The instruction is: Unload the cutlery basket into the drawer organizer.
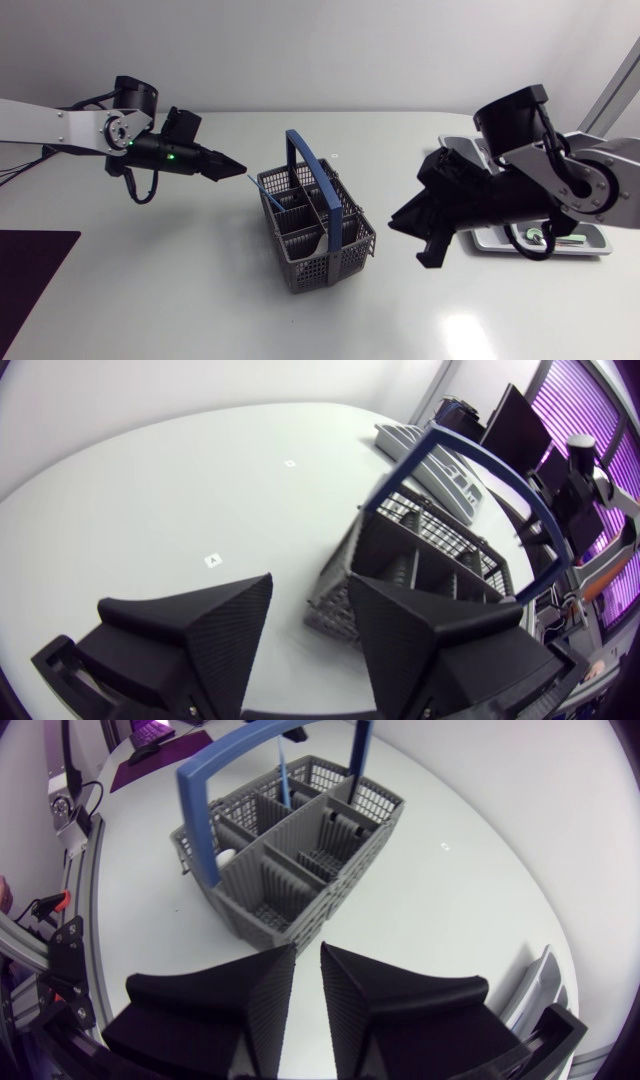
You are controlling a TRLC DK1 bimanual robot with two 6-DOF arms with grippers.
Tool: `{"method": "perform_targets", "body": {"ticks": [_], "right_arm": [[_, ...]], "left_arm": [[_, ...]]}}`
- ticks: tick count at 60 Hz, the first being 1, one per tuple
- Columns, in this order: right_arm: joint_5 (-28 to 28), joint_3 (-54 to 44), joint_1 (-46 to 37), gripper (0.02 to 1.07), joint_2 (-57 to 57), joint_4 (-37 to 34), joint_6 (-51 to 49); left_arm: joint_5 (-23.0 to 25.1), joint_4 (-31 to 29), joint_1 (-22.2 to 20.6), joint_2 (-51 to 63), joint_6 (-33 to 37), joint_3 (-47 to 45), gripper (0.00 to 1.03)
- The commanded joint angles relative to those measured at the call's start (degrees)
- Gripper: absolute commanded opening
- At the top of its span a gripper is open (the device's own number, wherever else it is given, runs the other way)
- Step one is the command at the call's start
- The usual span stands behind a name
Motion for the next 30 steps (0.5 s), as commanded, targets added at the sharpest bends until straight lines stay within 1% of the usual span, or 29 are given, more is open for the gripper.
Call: {"method": "perform_targets", "body": {"ticks": [1, 8, 16, 21, 30], "right_arm": [[-0.6, -2.9, 2.9, 0.27, -2.2, -2.0, -1.2], [-0.6, -4.9, 6.4, 0.27, -1.8, -2.1, -1.0], [-0.7, -5.8, 8.5, 0.27, 2.1, 1.0, -0.2], [-0.7, -5.6, 9.0, 0.27, 4.6, 3.3, 0.1], [-0.5, -3.9, 8.4, 0.27, 9.4, 7.4, 0.5]], "left_arm": [[-0.3, 1.6, 0.4, 5.6, -5.1, 5.0, 0.55], [-0.1, 1.5, -0.1, 11.5, -7.7, 10.6, 0.55], [0.1, 0.6, -1.8, 14.4, -8.0, 13.1, 0.55], [1.2, -0.4, -2.5, 14.9, -7.3, 13.2, 0.55], [4.6, -4.7, -2.9, 14.8, -2.8, 12.6, 0.55]]}}
